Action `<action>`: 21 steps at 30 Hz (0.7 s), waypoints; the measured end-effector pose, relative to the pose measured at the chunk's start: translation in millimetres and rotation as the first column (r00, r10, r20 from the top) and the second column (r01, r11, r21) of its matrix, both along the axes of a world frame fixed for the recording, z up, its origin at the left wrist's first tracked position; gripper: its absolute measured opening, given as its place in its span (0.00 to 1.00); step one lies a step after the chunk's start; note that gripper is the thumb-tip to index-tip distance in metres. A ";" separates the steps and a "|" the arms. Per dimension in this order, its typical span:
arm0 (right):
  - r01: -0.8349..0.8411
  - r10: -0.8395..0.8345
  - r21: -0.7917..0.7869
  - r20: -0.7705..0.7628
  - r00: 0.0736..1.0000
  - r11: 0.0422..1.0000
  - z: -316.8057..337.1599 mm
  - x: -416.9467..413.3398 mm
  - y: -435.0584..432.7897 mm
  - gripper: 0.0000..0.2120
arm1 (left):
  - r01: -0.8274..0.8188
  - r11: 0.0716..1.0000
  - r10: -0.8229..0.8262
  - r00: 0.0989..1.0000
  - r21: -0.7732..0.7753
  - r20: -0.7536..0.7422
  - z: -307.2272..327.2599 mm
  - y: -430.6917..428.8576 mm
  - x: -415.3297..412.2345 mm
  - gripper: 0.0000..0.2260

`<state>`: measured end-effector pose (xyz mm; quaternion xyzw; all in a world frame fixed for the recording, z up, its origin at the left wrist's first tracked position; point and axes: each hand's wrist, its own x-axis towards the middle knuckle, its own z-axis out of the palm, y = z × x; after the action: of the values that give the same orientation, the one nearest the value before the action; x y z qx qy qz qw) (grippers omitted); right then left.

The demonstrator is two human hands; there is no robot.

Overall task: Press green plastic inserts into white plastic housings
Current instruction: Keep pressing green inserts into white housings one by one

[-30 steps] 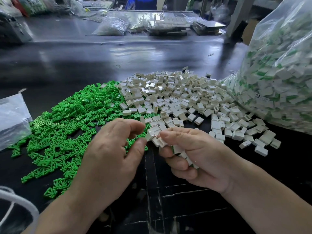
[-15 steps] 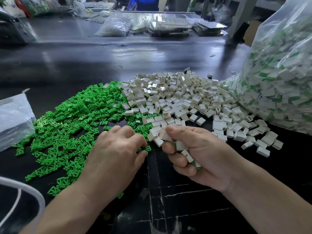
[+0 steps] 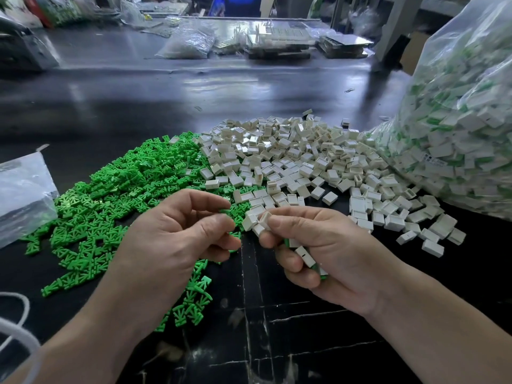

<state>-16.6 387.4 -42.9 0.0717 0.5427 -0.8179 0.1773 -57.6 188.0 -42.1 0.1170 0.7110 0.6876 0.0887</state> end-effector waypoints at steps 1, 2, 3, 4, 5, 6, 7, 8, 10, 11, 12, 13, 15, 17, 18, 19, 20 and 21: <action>-0.005 0.005 0.033 -0.012 1.000 0.999 0.3 0.7 -0.7 0.04 | -0.007 1.000 0.007 1.000 0.001 -0.005 0.4 1.3 1.9 0.06; -0.009 0.010 0.071 -0.026 1.000 0.997 0.7 1.2 -1.4 0.04 | -0.024 0.999 0.023 0.999 -0.021 -0.027 0.5 1.8 3.5 0.05; -0.012 0.016 0.109 -0.042 0.999 0.994 1.3 1.8 -2.1 0.04 | -0.044 0.996 0.039 0.997 -0.072 -0.067 -0.1 1.6 4.3 0.05; -0.016 0.025 0.146 -0.061 0.998 0.989 1.7 2.4 -2.8 0.05 | -0.062 0.989 0.049 0.993 -0.134 -0.104 -0.3 0.7 4.6 0.06; -0.023 0.038 0.182 -0.084 0.996 0.983 2.0 2.9 -3.8 0.06 | -0.074 0.983 0.055 0.992 -0.168 -0.115 -0.4 -0.2 4.3 0.07; -0.028 0.054 0.222 -0.109 0.993 0.975 2.3 3.6 -4.9 0.08 | -0.065 0.987 0.051 0.994 -0.149 -0.095 -0.9 -0.8 4.1 0.08; -0.032 0.070 0.264 -0.134 0.989 0.964 2.3 4.4 -5.9 0.08 | -0.037 0.997 0.034 0.999 -0.074 -0.039 -0.9 -0.4 4.0 0.08; -0.034 0.085 0.301 -0.158 0.984 0.953 1.8 5.2 -6.5 0.09 | -0.007 1.000 0.006 0.999 0.023 0.032 -0.2 0.4 3.9 0.07; -0.033 0.107 0.345 -0.198 0.974 0.938 0.5 6.3 -7.1 0.11 | 0.036 0.986 -0.056 0.991 0.161 0.120 0.6 2.8 3.8 0.03; -0.030 0.114 0.356 -0.217 0.969 0.934 0.0 6.6 -7.0 0.12 | 0.055 0.983 -0.079 0.988 0.175 0.130 -0.4 3.5 4.2 0.03; -0.025 0.120 0.366 -0.237 0.964 0.930 -0.3 6.8 -7.0 0.12 | 0.075 0.982 -0.097 0.987 0.172 0.127 -1.1 3.6 4.9 0.03; -0.019 0.125 0.379 -0.256 0.958 0.925 -0.4 6.8 -6.9 0.11 | 0.088 0.983 -0.108 0.987 0.162 0.117 -1.6 3.7 5.4 0.04; -0.008 0.131 0.399 -0.283 0.950 0.917 -0.6 6.9 -6.5 0.10 | 0.098 0.984 -0.115 0.987 0.149 0.111 -1.8 3.6 6.3 0.04; 0.007 0.122 0.398 -0.298 0.947 0.917 -1.0 7.1 -6.5 0.10 | 0.101 0.984 -0.118 0.987 0.146 0.112 -0.7 3.1 6.3 0.05; 0.017 0.115 0.397 -0.306 0.945 0.918 -1.0 7.3 -6.5 0.09 | 0.104 0.985 -0.120 0.987 0.141 0.110 -0.4 2.7 6.2 0.06; 0.027 0.108 0.398 -0.314 0.943 0.917 -0.9 7.5 -6.6 0.09 | 0.106 0.986 -0.120 0.987 0.131 0.104 -0.6 2.6 6.2 0.08; 0.034 0.106 0.400 -0.322 0.941 0.916 -0.5 7.7 -6.8 0.08 | 0.110 0.987 -0.122 0.988 0.119 0.097 -0.5 2.2 6.5 0.08; 0.039 0.107 0.405 -0.331 0.938 0.914 -0.1 8.1 -6.7 0.08 | 0.113 0.988 -0.123 0.988 0.107 0.090 -0.8 2.1 6.9 0.09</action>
<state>-8.5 380.7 -43.1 -0.0475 0.7240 -0.6841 0.0750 -50.7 190.2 -42.9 0.1297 0.6620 0.7212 0.1574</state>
